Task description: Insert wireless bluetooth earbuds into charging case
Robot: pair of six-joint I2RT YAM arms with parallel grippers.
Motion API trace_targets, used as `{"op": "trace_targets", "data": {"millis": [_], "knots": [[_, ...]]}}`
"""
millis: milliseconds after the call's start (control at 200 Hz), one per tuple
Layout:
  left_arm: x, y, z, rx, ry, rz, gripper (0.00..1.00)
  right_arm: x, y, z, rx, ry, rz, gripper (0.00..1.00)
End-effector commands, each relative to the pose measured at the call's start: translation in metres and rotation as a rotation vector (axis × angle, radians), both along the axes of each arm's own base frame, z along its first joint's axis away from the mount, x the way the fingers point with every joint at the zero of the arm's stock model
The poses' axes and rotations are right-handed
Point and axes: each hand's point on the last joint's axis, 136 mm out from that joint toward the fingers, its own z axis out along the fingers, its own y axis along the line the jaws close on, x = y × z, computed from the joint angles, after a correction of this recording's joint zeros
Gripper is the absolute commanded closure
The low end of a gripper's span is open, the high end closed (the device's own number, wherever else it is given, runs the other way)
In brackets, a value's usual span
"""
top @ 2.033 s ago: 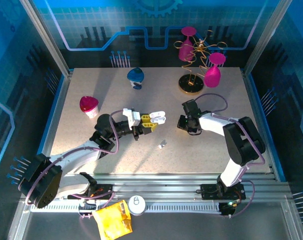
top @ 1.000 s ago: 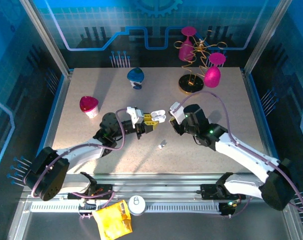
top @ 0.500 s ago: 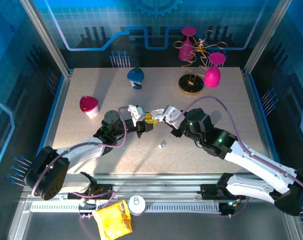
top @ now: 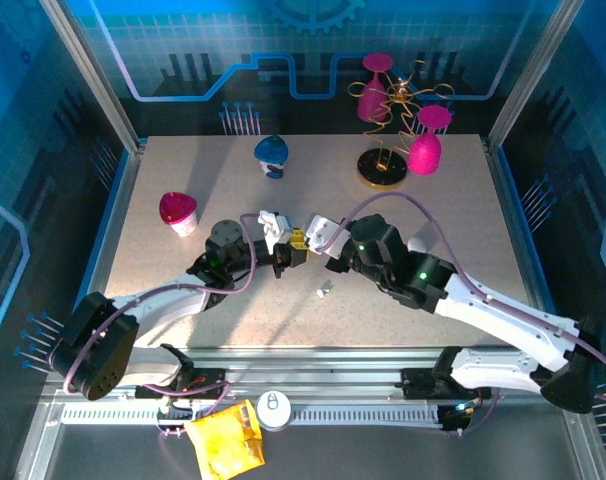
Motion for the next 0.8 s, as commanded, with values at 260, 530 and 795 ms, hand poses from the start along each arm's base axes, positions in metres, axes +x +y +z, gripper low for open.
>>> {"op": "trace_targets", "data": {"millis": [260,530,795], "knots": [[-0.005,0.001,0.023,-0.029,-0.054,-0.021,0.81,0.009,0.011,-0.006,-0.084,-0.024,-0.009,0.87],[-0.004,0.000,0.024,-0.035,-0.050,-0.020,0.80,0.006,0.014,-0.015,-0.106,0.004,0.016,0.87],[-0.003,0.000,0.025,-0.041,-0.045,-0.019,0.81,0.005,0.021,-0.025,-0.113,0.029,0.037,0.86]]}}
